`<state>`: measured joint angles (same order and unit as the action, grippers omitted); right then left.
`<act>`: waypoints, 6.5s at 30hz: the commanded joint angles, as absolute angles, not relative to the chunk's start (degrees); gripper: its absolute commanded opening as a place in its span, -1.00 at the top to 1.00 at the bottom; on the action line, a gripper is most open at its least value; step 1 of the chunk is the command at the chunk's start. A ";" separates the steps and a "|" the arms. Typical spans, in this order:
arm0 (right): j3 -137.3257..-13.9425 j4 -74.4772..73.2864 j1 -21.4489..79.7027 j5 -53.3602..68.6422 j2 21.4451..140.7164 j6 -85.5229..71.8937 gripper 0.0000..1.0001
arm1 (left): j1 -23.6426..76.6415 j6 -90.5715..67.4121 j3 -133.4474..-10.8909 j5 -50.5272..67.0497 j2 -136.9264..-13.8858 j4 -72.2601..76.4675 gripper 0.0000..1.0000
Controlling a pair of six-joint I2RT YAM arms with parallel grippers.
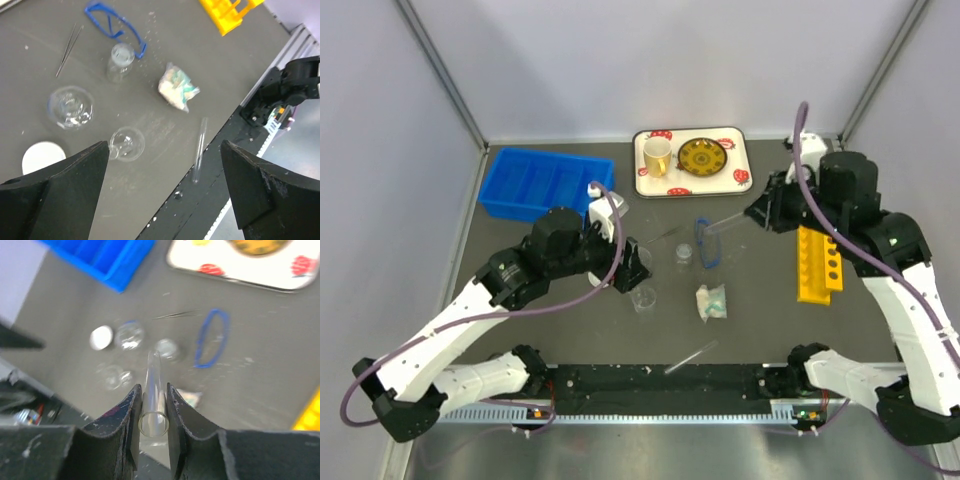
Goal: Organize the chemistry lab equipment
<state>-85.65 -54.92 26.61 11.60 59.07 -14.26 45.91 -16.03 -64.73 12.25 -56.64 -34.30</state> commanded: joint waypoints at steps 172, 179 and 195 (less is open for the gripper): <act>-62.84 -52.82 11.34 15.73 44.38 -18.63 -0.17 | 80.59 -25.31 -54.23 -11.59 -98.79 -16.70 -0.51; -61.61 -52.03 11.51 16.00 44.56 -19.25 -0.17 | 80.86 -25.93 -52.56 -13.36 -100.28 -15.91 0.17; -66.17 -50.45 11.51 14.76 49.92 -18.19 -0.17 | 80.25 -22.68 -56.25 -16.61 -92.21 -22.32 1.00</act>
